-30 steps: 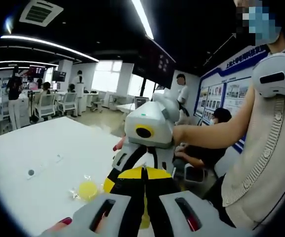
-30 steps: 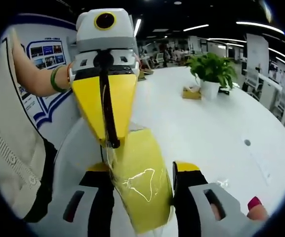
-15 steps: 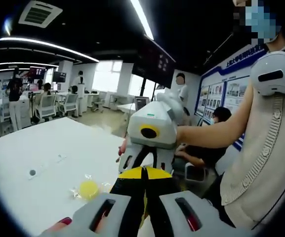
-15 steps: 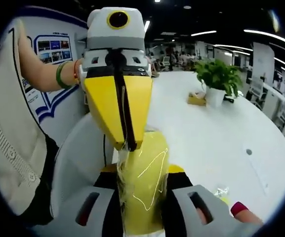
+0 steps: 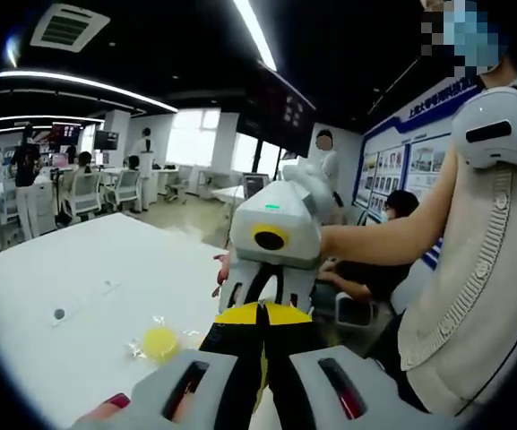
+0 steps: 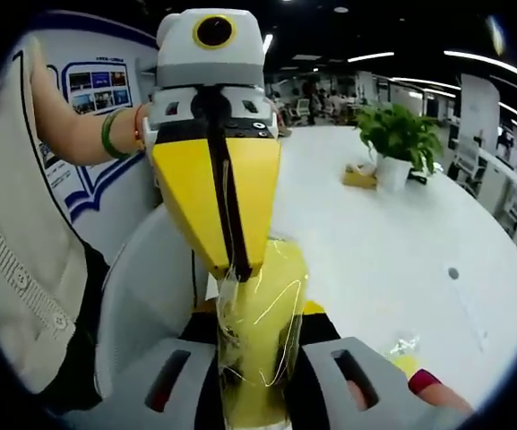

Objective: Compare the silicone blocks by pressing each to a similar depth, holding the contact briefly, and releasing to observe deformation and rebound differences across the visible hardness samples.

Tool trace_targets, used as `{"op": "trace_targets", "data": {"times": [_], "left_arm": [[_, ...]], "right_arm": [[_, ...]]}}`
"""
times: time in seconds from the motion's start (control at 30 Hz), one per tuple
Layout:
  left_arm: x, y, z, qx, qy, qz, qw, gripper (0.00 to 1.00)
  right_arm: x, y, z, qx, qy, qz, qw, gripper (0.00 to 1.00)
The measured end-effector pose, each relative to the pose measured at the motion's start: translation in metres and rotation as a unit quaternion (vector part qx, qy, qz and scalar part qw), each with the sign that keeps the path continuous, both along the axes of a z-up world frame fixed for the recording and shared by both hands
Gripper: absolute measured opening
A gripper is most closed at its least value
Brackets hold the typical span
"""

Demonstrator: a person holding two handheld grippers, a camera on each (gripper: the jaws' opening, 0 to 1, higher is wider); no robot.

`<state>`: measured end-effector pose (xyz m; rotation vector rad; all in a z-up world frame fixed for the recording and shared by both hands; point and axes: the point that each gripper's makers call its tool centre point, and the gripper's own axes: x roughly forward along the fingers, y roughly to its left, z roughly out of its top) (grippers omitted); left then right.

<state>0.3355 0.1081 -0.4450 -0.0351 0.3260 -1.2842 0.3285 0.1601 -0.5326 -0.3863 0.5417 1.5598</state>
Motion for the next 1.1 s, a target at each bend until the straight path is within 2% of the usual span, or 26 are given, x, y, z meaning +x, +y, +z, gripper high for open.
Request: {"op": "trace_targets", "data": {"times": [0.63,0.93,1.1], "left_arm": [[0.0001,-0.0009,0.005,-0.016,-0.011,0.002,0.9998,0.0],[0.0011,-0.0008,0.0044,-0.012,-0.018,0.008,0.9997,0.0],[0.0001,-0.0004,0.0029,-0.011,-0.011,0.009,0.9998,0.0]], "right_arm": [[-0.0041,0.0009,0.0073,0.023,0.028,-0.006,0.9993,0.09],[-0.0027,0.0015,0.0065,0.026,0.026,-0.009,0.9993,0.09],[-0.0038,0.002,0.0052,0.026,0.025,-0.008,0.9993,0.1]]}}
